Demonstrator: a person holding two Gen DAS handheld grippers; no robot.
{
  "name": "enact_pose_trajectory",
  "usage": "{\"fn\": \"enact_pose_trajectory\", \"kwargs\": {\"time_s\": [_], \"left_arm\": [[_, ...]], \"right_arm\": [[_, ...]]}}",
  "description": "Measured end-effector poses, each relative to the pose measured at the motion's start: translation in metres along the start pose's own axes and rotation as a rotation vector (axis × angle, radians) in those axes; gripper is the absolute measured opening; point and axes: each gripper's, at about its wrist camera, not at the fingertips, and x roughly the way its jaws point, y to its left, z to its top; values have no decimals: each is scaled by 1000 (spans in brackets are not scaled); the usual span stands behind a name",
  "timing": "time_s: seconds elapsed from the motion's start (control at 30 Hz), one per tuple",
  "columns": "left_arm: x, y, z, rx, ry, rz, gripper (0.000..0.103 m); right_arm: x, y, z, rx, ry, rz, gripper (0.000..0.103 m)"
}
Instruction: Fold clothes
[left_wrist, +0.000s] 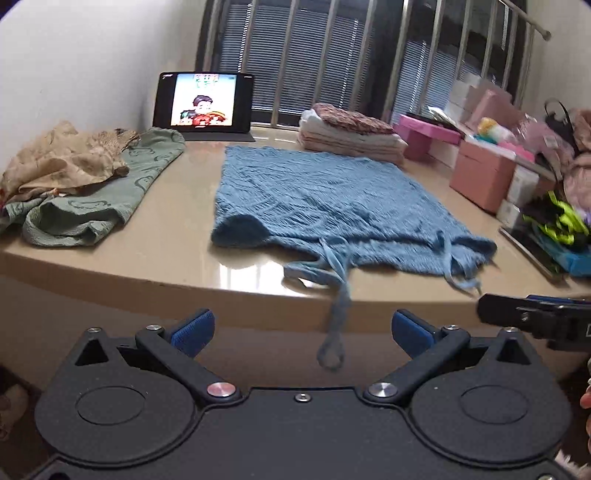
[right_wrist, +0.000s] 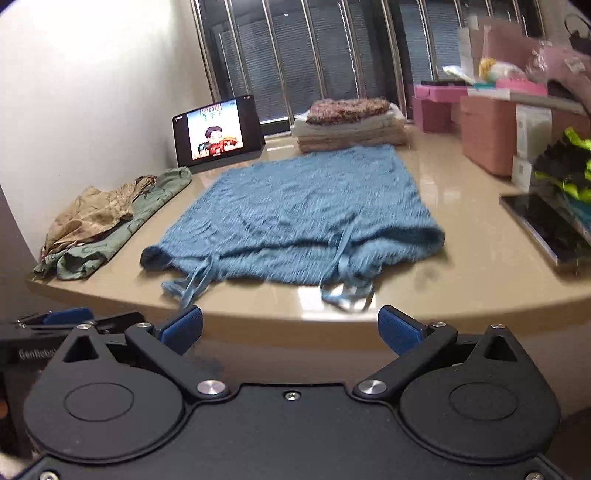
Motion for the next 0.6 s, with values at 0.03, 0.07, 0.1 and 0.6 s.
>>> {"fn": "enact_pose_trajectory", "kwargs": {"time_s": [0.03, 0.07, 0.1, 0.6], "left_arm": [[0, -1, 0, 9, 1, 1, 103], [1, -2, 0, 12, 4, 1, 103], [2, -3, 0, 10, 8, 3, 103], [12, 2, -5, -10, 72, 6, 103]], "right_arm": [[-1, 0, -3, 11, 5, 5, 102], [-2, 0, -5, 17, 10, 10, 102], [-2, -1, -6, 17, 16, 11, 102], [5, 8, -5, -19, 58, 8, 102]]}}
